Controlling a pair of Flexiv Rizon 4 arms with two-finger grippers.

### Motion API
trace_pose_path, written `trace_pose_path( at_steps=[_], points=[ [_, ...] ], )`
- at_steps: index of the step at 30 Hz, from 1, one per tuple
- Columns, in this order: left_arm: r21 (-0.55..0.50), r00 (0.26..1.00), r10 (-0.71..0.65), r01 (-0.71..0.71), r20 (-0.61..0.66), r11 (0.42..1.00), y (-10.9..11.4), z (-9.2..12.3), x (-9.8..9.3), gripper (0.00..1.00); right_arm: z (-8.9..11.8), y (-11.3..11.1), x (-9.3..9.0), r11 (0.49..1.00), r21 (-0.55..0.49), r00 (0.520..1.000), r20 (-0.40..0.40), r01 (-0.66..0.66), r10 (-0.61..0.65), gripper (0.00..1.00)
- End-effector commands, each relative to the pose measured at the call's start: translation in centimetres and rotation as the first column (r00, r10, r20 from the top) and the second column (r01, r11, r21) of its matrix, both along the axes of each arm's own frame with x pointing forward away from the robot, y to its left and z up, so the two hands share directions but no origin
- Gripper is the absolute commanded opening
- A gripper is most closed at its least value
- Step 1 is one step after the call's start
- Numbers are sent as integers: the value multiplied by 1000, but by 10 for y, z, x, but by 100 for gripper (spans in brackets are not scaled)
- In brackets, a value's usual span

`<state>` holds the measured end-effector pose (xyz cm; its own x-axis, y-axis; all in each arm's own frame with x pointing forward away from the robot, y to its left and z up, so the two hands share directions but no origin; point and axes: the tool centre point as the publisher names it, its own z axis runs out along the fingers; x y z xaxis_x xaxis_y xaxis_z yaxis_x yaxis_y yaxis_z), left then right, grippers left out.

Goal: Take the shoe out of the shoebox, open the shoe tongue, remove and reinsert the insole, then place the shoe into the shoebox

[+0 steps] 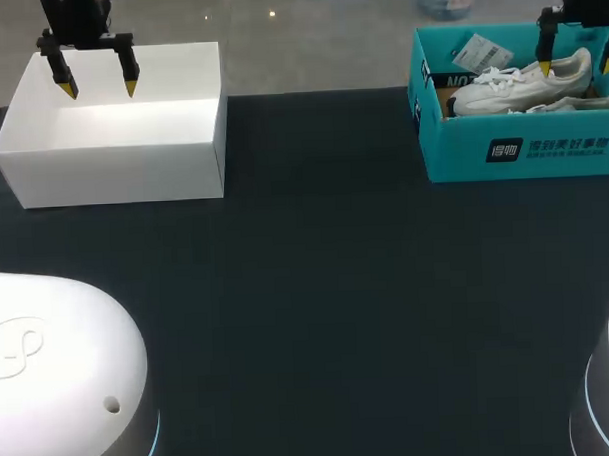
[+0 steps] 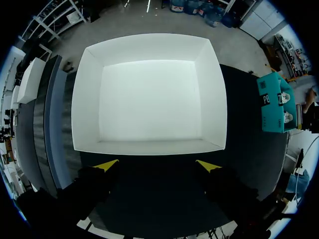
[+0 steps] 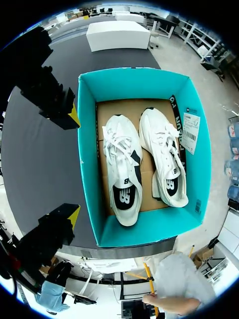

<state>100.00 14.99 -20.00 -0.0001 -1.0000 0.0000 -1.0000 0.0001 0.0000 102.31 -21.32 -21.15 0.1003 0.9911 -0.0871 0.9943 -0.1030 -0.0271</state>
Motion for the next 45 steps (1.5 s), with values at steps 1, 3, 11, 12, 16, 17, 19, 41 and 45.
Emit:
trace_pose_path(
  at_steps=[1,3,11,12,16,17,19,41,45],
  points=[
    [0,1000,0,0,0,1000,0,0,0,100,1,0,0,1000,-1,1000,-1,0,0,100],
    [0,1000,0,0,0,1000,0,0,0,100,1,0,0,1000,-1,1000,-1,0,0,100],
    [0,1000,0,0,0,1000,0,0,0,100,1,0,0,1000,-1,1000,-1,0,0,100],
    [0,1000,0,0,0,1000,0,0,0,100,1,0,0,1000,-1,1000,-1,0,0,100],
    [0,1000,0,0,0,1000,0,0,0,100,2,-23,6,1000,2,1000,17,-5,5,100],
    [0,1000,0,0,0,1000,0,0,0,100,2,-29,7,1000,12,1000,29,-8,8,100],
    [0,1000,0,0,0,1000,0,0,0,100,2,-40,9,1000,-18,1000,21,-11,11,100],
    [0,1000,0,0,0,1000,0,0,0,100,-42,-103,27,997,51,998,-3,-59,59,100],
    [0,1000,0,0,0,1000,0,0,0,100,-51,-105,30,997,37,998,2,-67,67,100]
  ],
)
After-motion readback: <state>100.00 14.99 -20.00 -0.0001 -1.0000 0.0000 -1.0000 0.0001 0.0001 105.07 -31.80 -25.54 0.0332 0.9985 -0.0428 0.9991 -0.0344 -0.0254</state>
